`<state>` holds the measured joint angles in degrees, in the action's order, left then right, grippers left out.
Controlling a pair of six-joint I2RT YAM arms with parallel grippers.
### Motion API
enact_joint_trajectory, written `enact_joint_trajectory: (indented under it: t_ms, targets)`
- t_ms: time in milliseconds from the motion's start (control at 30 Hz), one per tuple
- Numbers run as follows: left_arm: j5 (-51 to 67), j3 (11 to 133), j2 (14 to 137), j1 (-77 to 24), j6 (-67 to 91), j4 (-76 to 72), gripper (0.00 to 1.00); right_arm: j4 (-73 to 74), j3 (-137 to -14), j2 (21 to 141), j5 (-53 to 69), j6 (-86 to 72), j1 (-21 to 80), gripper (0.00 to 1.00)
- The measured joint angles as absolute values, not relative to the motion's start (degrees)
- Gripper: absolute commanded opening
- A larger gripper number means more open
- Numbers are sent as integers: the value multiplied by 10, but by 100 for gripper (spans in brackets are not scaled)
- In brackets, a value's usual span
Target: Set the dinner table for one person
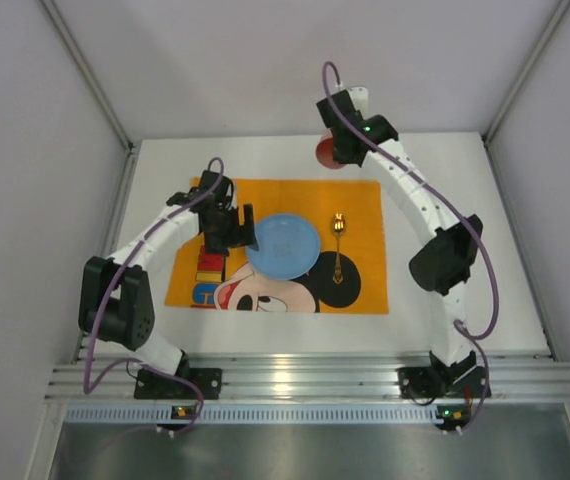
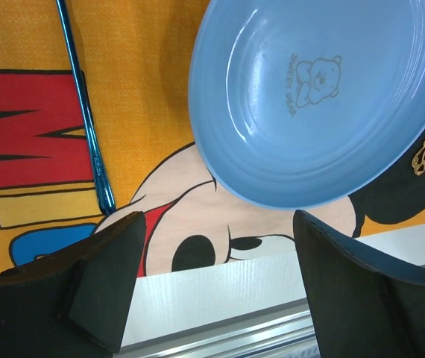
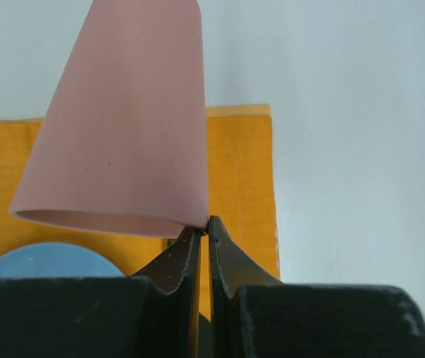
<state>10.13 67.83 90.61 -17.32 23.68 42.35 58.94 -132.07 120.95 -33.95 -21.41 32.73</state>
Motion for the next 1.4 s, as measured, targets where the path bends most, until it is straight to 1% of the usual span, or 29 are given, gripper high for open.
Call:
enact_joint_trajectory:
  t_ms: [100,233,400,600,733,1000,1400]
  targets:
    - [96,678,905,-182,251,427,85,608,-1264,1155,-284,-265,294,0]
    - [84,678,898,-208,271,431,85,624,-1175,1085,-196,-331,213,0]
    - [68,680,895,-256,296,436,85,625,-1091,1040,-78,-393,121,0]
    - [46,686,895,-297,326,437,85,617,-1014,1032,81,-446,103,0]
    - [35,686,893,-311,342,437,85,589,-974,1030,160,-488,98,0]
    - [18,676,864,-316,359,438,85,517,-921,1014,216,-569,68,0]
    - [-7,675,861,-316,358,446,85,517,-863,1010,273,-632,66,0]
